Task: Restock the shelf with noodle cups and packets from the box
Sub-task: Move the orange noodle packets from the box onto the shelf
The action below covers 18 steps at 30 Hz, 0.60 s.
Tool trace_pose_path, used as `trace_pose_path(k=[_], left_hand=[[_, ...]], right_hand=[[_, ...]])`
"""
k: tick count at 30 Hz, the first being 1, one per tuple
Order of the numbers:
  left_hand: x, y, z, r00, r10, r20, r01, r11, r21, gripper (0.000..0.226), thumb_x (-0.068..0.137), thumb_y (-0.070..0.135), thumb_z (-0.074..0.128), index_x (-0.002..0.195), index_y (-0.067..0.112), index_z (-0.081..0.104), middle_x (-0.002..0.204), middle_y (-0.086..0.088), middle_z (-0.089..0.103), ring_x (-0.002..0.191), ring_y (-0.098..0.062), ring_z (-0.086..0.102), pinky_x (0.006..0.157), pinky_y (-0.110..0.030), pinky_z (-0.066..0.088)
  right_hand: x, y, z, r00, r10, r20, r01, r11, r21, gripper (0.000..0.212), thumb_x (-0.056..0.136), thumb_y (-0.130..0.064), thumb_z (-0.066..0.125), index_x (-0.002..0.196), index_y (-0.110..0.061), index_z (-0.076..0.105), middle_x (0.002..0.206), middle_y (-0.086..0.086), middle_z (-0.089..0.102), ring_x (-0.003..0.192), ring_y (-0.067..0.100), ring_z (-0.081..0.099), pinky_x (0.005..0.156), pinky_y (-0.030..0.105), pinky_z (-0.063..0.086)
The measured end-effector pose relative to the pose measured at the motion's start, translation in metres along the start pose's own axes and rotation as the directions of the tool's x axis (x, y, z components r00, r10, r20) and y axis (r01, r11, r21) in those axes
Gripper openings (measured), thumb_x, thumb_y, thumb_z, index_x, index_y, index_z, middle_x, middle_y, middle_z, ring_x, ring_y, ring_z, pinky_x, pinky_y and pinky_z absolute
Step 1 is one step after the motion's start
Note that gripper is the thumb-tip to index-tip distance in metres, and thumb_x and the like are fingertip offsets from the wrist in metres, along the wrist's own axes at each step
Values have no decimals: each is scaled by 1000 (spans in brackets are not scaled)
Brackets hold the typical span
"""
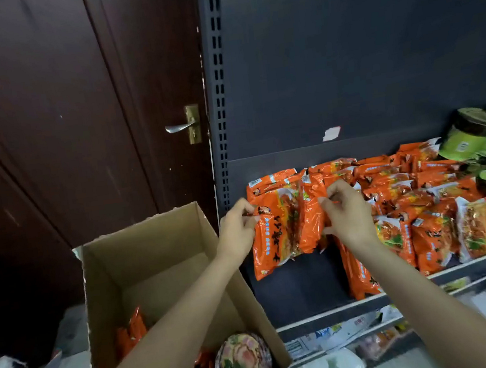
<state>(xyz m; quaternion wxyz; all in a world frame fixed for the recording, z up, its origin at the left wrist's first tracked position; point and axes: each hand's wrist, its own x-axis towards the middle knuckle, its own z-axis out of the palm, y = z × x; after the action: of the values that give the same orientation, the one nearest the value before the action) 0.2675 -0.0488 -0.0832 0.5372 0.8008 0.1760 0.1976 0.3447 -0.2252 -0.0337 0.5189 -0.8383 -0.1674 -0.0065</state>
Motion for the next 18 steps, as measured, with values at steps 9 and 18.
trace_pose_path(k=[9,18], left_hand=[[7,-40,23,982,-177,60,156,954,257,15,89,16,62,104,12,60,94,-2,64,86,-15,62,77,-26,49],[3,-32,27,953,-278,122,289,954,-77,12,98,16,47,103,19,57,100,-6,64,88,-17,67,79,-29,55]], right_hand=[[-22,46,33,992,-123,-13,116,963,-244,16,92,-3,52,84,-14,44,90,6,50,75,13,44,63,11,31],[-34,73,63,979,-129,159,172,939,-297,30,84,-6,66,109,-13,51,118,6,42,110,20,45,88,20,35]])
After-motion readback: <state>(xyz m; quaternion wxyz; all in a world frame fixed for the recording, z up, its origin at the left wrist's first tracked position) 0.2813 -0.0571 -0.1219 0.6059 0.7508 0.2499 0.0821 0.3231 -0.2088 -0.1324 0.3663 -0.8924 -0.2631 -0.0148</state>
